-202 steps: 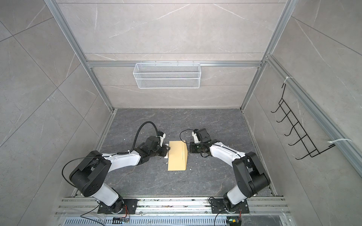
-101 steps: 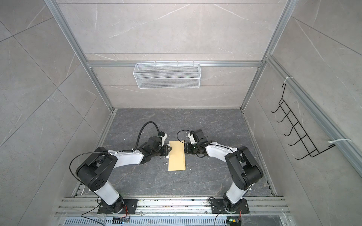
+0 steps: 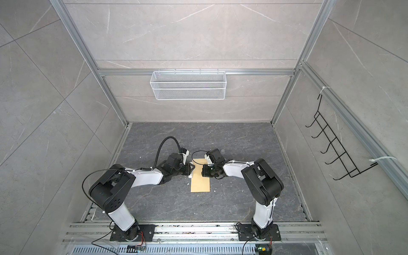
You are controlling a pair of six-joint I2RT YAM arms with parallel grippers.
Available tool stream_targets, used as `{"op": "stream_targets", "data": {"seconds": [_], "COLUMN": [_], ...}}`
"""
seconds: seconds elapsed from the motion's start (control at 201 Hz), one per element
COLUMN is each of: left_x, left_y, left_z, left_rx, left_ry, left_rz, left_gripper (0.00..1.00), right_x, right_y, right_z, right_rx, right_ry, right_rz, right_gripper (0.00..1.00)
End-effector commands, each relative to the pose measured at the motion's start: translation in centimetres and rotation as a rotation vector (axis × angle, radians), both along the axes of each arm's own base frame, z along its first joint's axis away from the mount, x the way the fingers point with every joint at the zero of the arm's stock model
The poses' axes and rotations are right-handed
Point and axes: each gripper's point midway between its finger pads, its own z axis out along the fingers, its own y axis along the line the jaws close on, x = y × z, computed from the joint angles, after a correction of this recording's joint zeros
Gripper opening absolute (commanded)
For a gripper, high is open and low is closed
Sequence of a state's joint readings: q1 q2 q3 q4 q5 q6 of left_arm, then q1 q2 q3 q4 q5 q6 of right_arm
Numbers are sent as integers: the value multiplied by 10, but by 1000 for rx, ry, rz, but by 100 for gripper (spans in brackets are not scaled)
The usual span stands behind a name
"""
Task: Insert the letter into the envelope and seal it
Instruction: 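Press the folded flap down onto the envelope with the right gripper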
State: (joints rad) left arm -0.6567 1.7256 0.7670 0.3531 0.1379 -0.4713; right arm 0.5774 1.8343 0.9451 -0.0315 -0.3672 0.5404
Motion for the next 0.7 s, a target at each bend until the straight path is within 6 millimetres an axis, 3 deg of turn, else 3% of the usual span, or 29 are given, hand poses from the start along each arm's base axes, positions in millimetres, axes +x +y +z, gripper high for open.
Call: {"op": "stream_targets", "data": {"seconds": [0.0, 0.294, 0.692], "left_x": [4, 13, 17], "left_y": [-11, -24, -19], "left_z": [8, 29, -5], "left_rx": [-46, -109, -30], "left_ry": [-10, -31, 13], "left_rz": [-13, -25, -3], "left_gripper": [0, 0, 0], "right_x": [-3, -9, -8], "right_y": [0, -2, 8], "right_z": [-17, -31, -23], "right_rx": [-44, -79, -57], "right_ry": [32, 58, 42], "right_rz": [-6, 2, 24], "right_gripper": [0, 0, 0]}}
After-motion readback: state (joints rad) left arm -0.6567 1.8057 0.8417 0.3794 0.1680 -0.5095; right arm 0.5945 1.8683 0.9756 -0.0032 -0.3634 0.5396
